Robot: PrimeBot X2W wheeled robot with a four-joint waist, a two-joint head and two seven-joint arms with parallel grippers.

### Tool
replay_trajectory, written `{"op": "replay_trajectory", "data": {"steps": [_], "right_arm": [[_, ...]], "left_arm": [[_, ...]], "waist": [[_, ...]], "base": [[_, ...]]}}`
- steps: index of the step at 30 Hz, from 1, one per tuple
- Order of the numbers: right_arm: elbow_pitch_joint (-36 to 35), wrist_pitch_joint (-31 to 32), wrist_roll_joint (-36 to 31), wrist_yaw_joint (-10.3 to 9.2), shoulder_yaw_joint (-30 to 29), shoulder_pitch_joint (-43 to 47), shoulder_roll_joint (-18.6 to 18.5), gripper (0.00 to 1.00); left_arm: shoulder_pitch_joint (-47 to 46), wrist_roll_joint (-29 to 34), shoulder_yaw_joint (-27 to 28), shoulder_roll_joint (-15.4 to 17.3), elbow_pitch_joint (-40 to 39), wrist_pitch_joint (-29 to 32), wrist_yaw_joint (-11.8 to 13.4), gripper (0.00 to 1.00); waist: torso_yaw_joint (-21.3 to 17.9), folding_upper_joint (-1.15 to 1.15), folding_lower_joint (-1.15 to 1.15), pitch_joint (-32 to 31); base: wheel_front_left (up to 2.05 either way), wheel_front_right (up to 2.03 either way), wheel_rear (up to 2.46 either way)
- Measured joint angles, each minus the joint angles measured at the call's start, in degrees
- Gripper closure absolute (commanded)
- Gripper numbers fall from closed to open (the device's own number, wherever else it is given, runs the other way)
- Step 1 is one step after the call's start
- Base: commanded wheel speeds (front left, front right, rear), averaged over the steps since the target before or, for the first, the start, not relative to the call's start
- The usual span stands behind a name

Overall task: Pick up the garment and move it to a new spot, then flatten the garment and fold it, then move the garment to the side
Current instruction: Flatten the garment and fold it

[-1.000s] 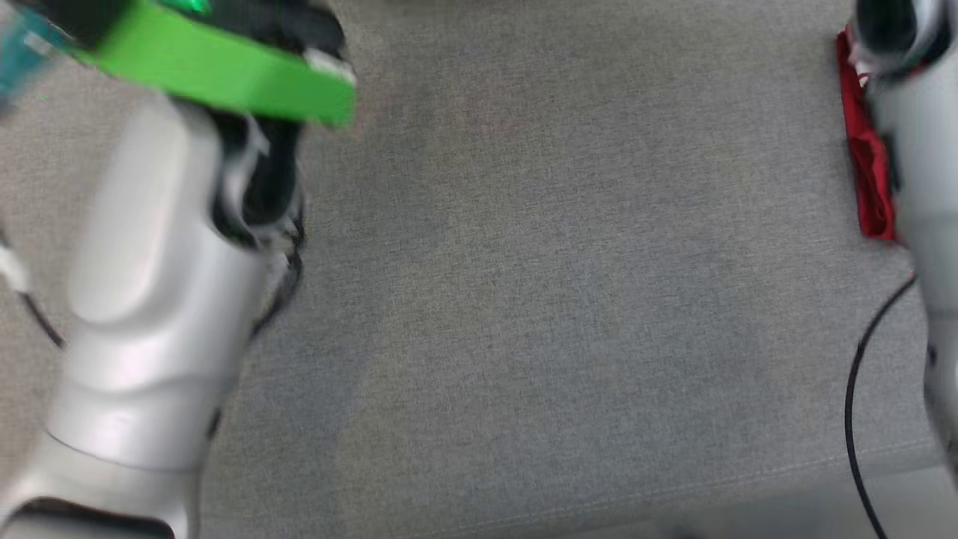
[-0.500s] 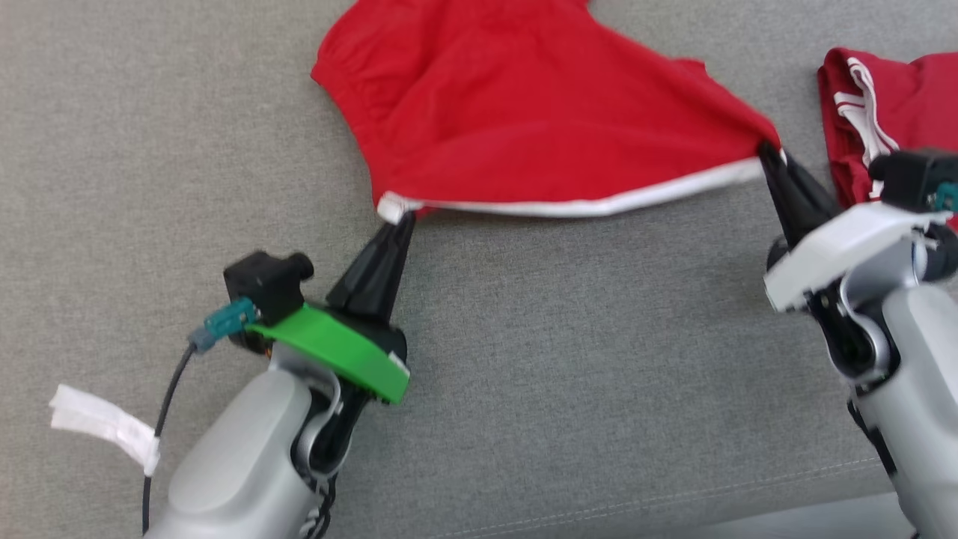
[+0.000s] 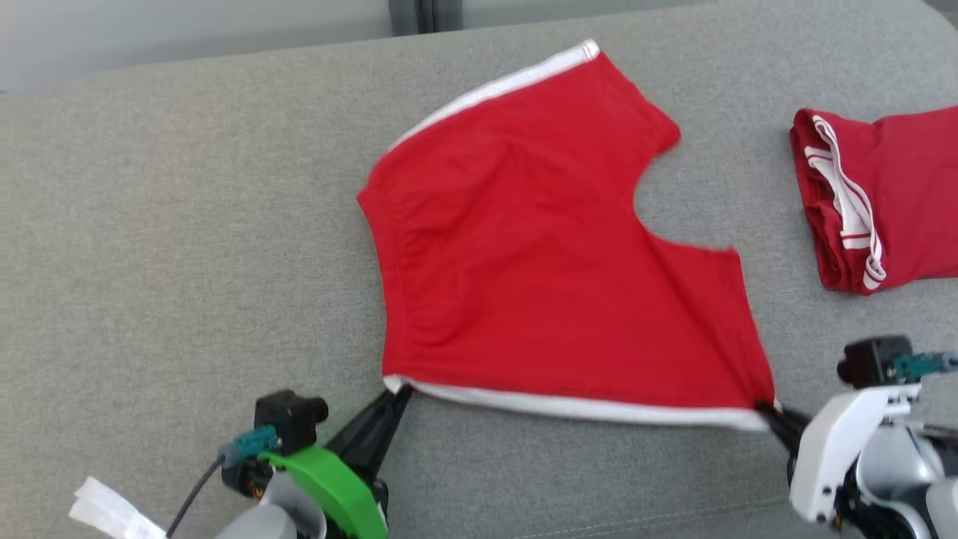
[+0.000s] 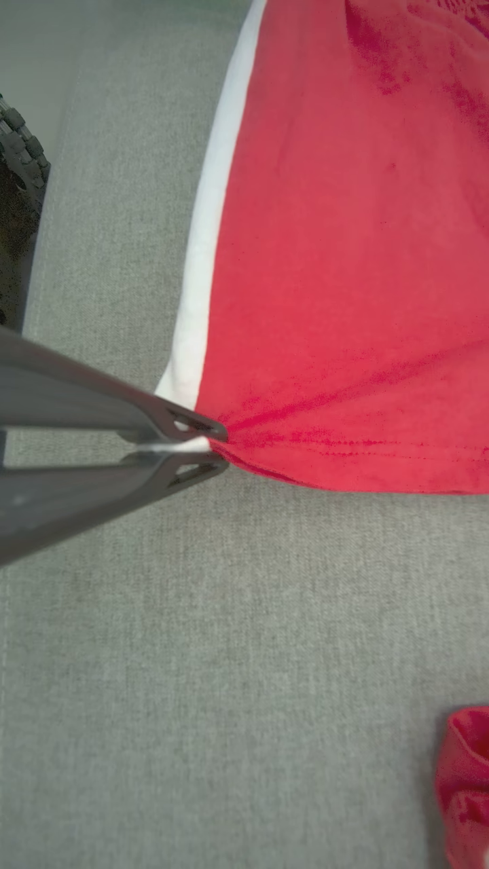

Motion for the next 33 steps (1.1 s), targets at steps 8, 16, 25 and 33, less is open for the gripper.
{"op": "replay_trajectory", "data": {"steps": [8, 16, 25, 33], "right_arm": [[-12.2, 15.1, -0.8, 0.0, -5.2, 11.5, 2.7, 1.0], [-18.1, 11.0, -5.3, 0.01, -7.9, 2.8, 0.2, 1.0], [-1.2, 1.2, -7.1, 0.0, -0.6, -19.1, -2.8, 1.0], [16.8, -7.0, -8.9, 0.0, 7.3, -37.9, -4.7, 1.0]], "left_arm": [[6.8, 0.0, -2.7, 3.9, -5.9, 3.3, 2.1, 1.0], [7.4, -0.3, -1.0, 4.9, -13.4, 2.9, 4.9, 1.0], [-5.0, -0.4, 1.9, -2.0, -7.1, 1.6, 3.4, 1.0], [-15.7, -0.7, 3.9, -8.5, 3.4, 1.8, 4.3, 1.0]], "waist": [[1.2, 0.0, 0.0, -2.5], [2.3, 0.0, 0.0, -2.0], [4.2, 0.0, 0.0, 1.5], [6.1, 0.0, 0.0, 6.8]], "base": [[0.0, 0.0, 0.0], [0.0, 0.0, 0.0], [0.0, 0.0, 0.0], [0.0, 0.0, 0.0]]}}
